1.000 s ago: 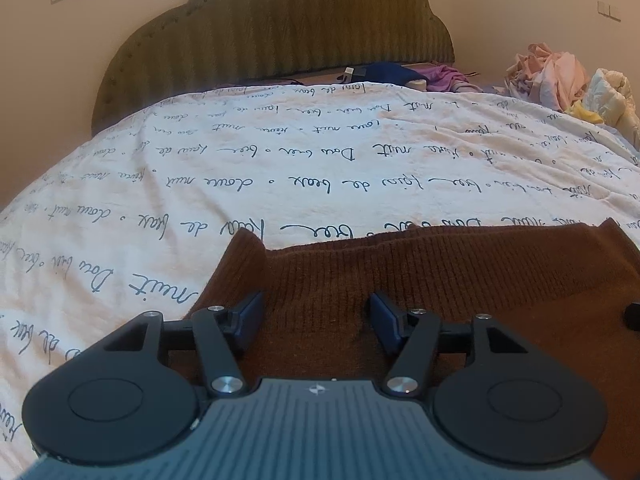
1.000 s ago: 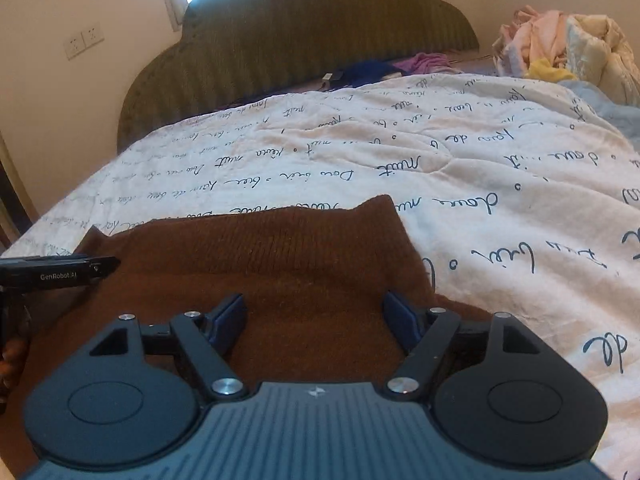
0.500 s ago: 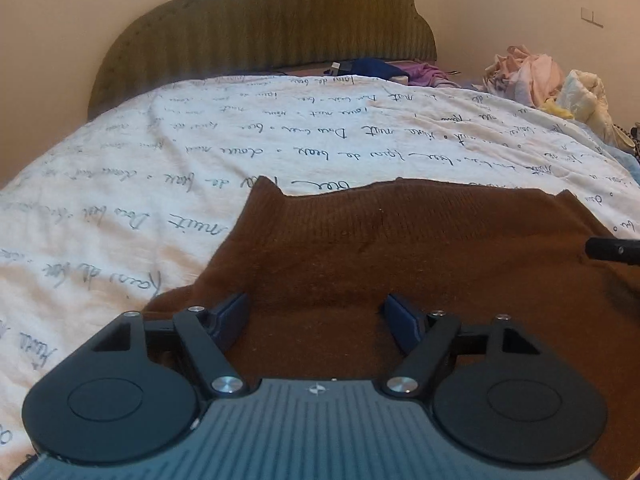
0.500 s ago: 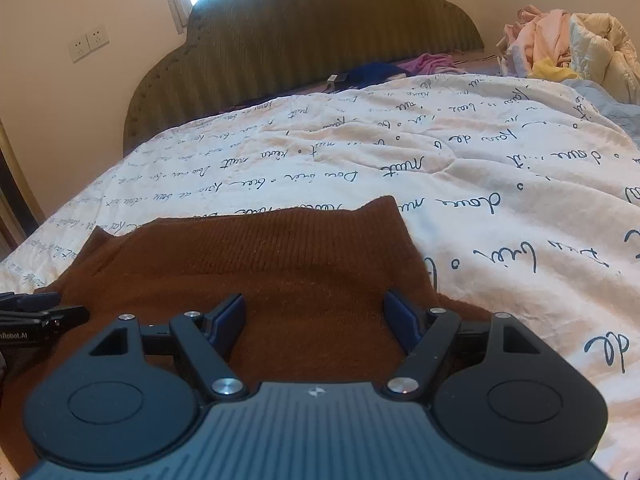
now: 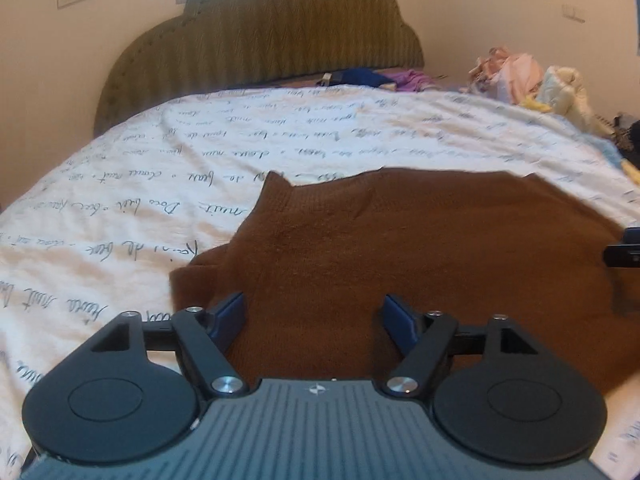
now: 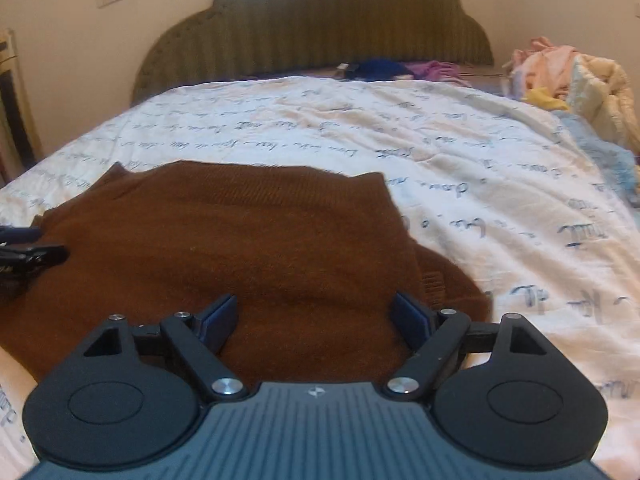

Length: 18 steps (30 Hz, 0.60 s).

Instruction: Fold small clothes

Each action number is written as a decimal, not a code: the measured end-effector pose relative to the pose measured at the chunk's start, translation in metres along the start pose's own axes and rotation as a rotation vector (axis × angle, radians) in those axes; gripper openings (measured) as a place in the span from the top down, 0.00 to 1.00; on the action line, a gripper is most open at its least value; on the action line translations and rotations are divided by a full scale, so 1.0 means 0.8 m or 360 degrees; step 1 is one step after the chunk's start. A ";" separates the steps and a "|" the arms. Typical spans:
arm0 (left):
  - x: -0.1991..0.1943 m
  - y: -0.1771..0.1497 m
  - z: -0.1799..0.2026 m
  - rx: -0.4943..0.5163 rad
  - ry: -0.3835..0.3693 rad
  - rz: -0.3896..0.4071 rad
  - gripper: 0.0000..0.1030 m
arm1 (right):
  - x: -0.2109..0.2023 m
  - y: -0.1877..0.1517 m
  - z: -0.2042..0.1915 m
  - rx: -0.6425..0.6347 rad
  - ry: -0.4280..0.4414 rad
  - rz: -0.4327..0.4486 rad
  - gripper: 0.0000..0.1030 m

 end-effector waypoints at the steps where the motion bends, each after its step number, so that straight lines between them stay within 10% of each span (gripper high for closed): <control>1: -0.015 -0.001 0.001 -0.0024 -0.0048 0.0017 0.28 | -0.013 0.002 -0.006 -0.0005 -0.0021 0.0018 0.17; 9: -0.033 -0.042 0.018 0.0208 -0.0106 -0.0009 0.23 | -0.040 -0.060 -0.023 -0.0140 0.0132 0.0016 0.17; 12: -0.058 -0.023 0.029 0.0178 -0.0111 0.0048 0.37 | -0.048 -0.035 -0.020 -0.0034 0.0035 -0.0062 0.16; 18: -0.048 -0.038 0.095 0.0256 -0.0277 0.0005 0.30 | -0.061 -0.005 -0.062 0.0067 0.0263 0.0033 0.16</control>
Point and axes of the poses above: each gripper's, at about its wrist camera, not at the fingertips, and x roughly the way its jaws point, z to its right, y to its top, the point moved 3 cm from there along x, roughly the way its jaws point, and after that the axes turned 7 degrees about z, right-handed, at the moved point
